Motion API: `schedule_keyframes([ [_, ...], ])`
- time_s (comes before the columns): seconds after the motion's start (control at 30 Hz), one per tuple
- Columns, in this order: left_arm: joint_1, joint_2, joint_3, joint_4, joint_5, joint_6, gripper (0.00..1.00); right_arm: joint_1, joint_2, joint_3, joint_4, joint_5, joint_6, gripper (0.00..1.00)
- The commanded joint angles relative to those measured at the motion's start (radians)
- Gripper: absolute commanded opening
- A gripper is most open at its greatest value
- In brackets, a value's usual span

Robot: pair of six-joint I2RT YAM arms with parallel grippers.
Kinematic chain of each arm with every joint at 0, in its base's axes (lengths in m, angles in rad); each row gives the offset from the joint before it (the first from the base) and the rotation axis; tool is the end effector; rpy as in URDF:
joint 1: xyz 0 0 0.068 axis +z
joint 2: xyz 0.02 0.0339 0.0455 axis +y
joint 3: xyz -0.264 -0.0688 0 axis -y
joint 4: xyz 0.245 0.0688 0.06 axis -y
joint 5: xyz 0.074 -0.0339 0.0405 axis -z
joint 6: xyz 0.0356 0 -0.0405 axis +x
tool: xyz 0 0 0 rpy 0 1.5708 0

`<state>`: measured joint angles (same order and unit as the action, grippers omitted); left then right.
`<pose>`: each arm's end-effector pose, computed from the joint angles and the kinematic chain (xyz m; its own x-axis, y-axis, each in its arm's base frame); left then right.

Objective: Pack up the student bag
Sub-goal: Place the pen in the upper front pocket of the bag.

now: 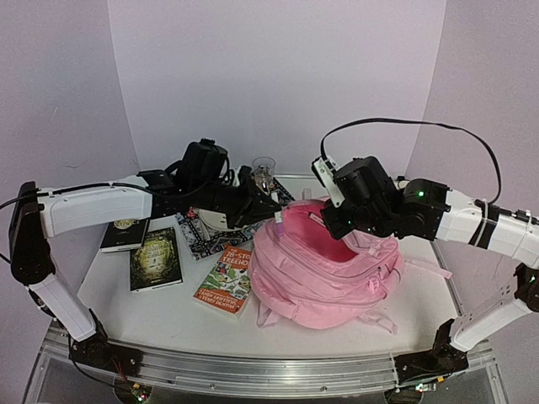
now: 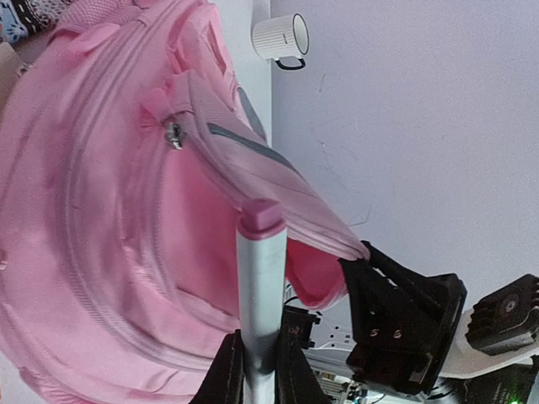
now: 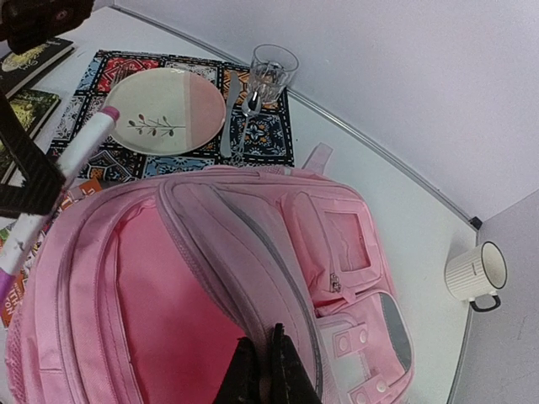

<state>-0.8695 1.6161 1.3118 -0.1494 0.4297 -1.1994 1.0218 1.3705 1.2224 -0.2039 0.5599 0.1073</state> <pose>0.2334 -0.2993 0.3144 -0.9750 -0.1585 -0.1561 0.0762 0.4211 -0.9038 0.1812 0.2601 0.3595 -0.2284 -0.1995 -0.9529 -0.4407 0.8939 -0.0815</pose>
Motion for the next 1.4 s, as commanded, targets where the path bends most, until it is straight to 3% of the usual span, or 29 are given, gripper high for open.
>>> schedule_keyframes([
  [0.0, -0.037, 0.031, -0.035, 0.215, -0.059, -0.174, 0.0, 0.003, -0.005, 0.074, 0.124, 0.008, 0.054, 0.0],
  [0.3, -0.077, 0.016, -0.114, 0.274, -0.193, -0.344, 0.0, 0.003, 0.001, 0.072, 0.141, -0.017, 0.081, 0.0],
  [0.6, -0.091, 0.087, -0.075, 0.3, -0.236, -0.379, 0.0, 0.004, -0.003, 0.059, 0.166, -0.065, 0.093, 0.0],
  [0.83, -0.112, 0.196, -0.007, 0.3, -0.236, -0.366, 0.17, 0.003, -0.008, 0.048, 0.182, -0.1, 0.094, 0.0],
  [1.0, -0.123, 0.202, 0.017, 0.3, -0.253, -0.304, 0.42, 0.003, -0.019, 0.027, 0.191, -0.118, 0.09, 0.0],
  [1.13, -0.123, 0.163, 0.004, 0.297, -0.269, -0.242, 0.55, 0.004, -0.032, -0.011, 0.195, -0.124, 0.079, 0.0],
  [1.37, -0.123, 0.025, -0.038, 0.113, -0.351, -0.032, 0.6, 0.004, -0.081, -0.126, 0.196, -0.143, 0.054, 0.0],
])
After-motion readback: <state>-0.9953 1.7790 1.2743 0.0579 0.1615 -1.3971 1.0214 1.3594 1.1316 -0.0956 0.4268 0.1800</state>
